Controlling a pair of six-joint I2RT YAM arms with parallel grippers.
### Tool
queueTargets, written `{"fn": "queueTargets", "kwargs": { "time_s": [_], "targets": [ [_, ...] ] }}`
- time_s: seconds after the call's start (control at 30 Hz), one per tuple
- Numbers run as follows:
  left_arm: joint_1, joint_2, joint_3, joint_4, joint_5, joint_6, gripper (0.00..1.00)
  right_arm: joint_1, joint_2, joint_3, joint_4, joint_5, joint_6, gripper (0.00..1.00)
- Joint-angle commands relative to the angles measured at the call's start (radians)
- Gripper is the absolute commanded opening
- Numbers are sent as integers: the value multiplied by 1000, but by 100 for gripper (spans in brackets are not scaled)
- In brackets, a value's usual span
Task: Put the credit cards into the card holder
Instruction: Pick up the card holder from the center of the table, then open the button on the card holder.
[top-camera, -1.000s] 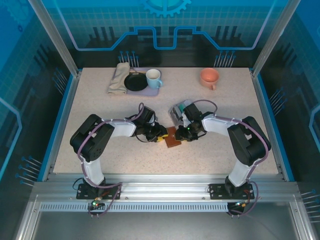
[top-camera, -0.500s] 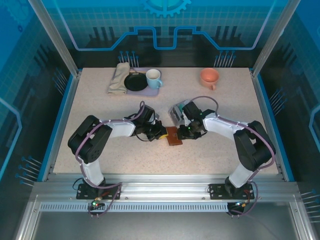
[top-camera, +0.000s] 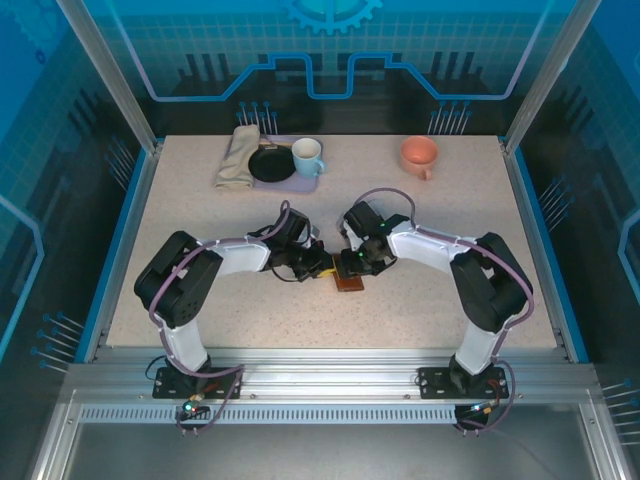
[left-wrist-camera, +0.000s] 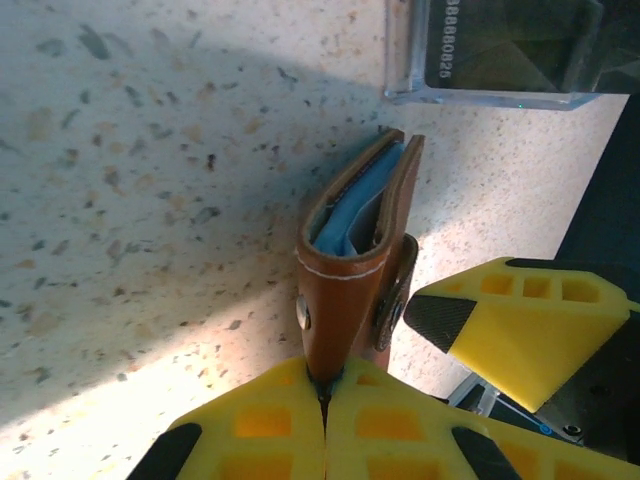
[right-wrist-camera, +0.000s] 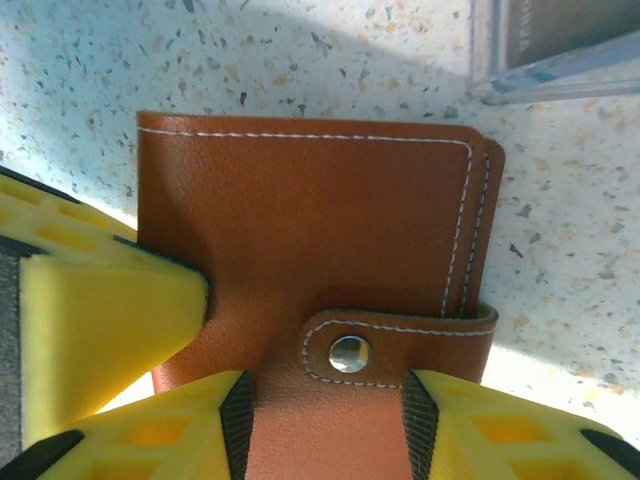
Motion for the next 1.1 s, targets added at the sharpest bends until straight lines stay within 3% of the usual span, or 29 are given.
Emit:
{"fn": "queueTargets", "kwargs": {
  "time_s": [0.0, 0.13, 0.27, 0.4, 0.7, 0.83, 0.93, 1.03, 1.07],
  "targets": [
    [-9, -31, 26, -1, 55, 22, 0, 24, 30, 33, 2, -20, -20, 49],
    [-10, -34, 25, 1, 59, 21, 0, 46, 63, 49, -45, 87, -24, 51],
    [-10, -44, 25, -8, 61, 29, 0, 58, 61, 26, -42, 235, 11, 40],
    [-9, -59, 18, -63, 63, 64, 0, 34, 27, -4, -14, 285, 39, 27],
    [3, -109, -60, -96, 59, 117, 0, -67, -41, -49, -8, 245, 25, 14],
    [4, -112, -61, -93, 53, 116, 0, -83, -79, -59, -34, 231, 10, 16],
    [3, -104, -46, -102, 61, 127, 0, -85, -129, -58, -50, 164, 5, 26],
    [3, -100, -28, -123, 63, 144, 0, -88, -157, -41, -75, 78, 4, 44],
    [4, -98, -23, -134, 60, 151, 0, -87, -162, -36, -84, 69, 16, 55]
  ]
}}
